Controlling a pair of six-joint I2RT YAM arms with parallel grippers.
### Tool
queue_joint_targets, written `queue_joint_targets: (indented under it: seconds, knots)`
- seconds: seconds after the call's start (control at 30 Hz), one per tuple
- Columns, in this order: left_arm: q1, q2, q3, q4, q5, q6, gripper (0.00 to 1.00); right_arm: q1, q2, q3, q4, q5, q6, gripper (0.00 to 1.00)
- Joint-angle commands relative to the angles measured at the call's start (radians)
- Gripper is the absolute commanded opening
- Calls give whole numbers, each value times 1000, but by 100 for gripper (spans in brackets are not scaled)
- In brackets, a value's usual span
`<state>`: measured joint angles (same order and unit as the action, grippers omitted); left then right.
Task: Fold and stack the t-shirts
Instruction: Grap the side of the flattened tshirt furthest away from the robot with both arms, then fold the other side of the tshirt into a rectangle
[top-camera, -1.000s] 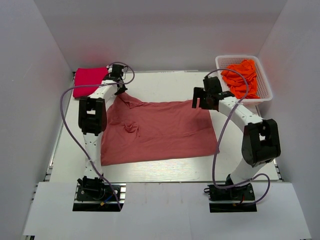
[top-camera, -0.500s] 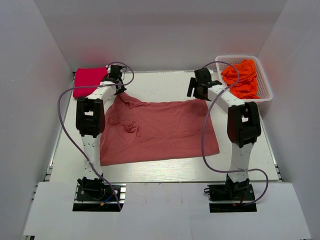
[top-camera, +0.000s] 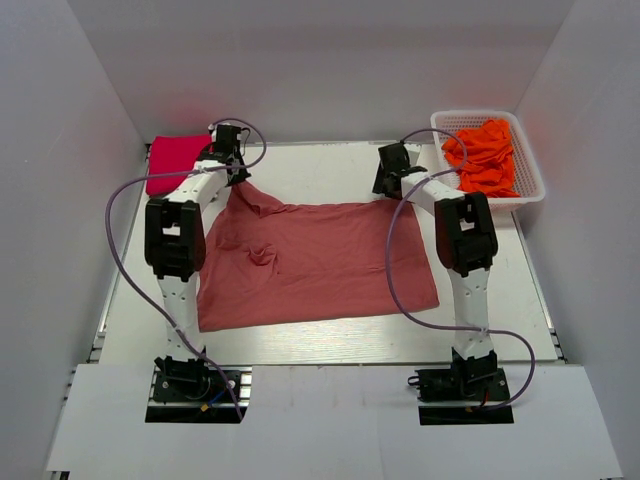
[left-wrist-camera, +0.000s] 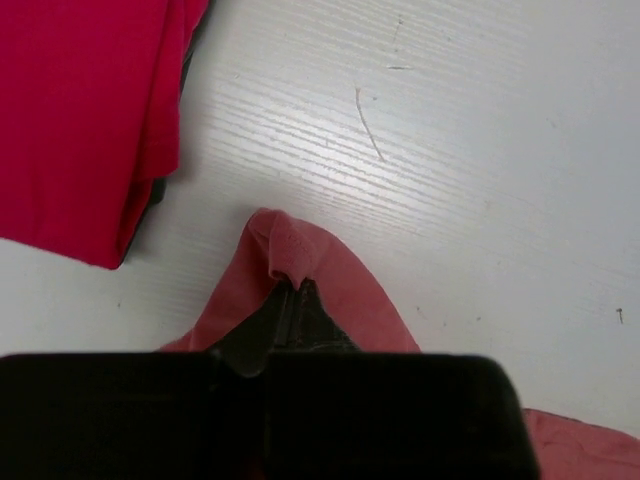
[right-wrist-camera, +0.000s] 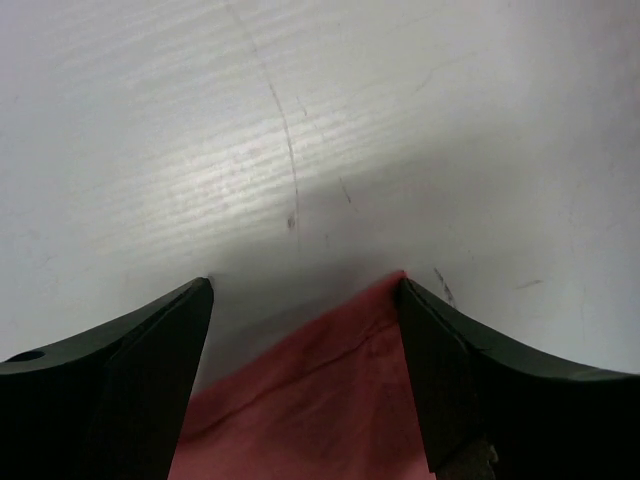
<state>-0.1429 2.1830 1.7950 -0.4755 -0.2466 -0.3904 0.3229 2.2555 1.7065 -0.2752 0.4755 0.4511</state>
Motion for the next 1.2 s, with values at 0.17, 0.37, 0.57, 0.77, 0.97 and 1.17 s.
queue_joint_targets:
  seconds: [0.17,0.37,0.57,0.77,0.97,1.17]
  knots:
    - [6,-178,-106,-15,17,-1,0,-1,70,73,61,69,-2,59]
    - [6,-221,-129,-35,18,-19,0,1,13,-11,21,94,32,11]
    - [6,-296,-195,-64,27,-54,0,4,-86,-105,83,106,6,0]
    - [6,-446,-298,-115,6,-125,0,7,-214,-165,129,110,-67,0]
    - [6,-623,-466,-204,-19,-249,0,16,-434,-399,241,72,-115,0]
    - [6,-804,-577,-359,-13,-290,0,33,-539,-487,240,54,-153,0]
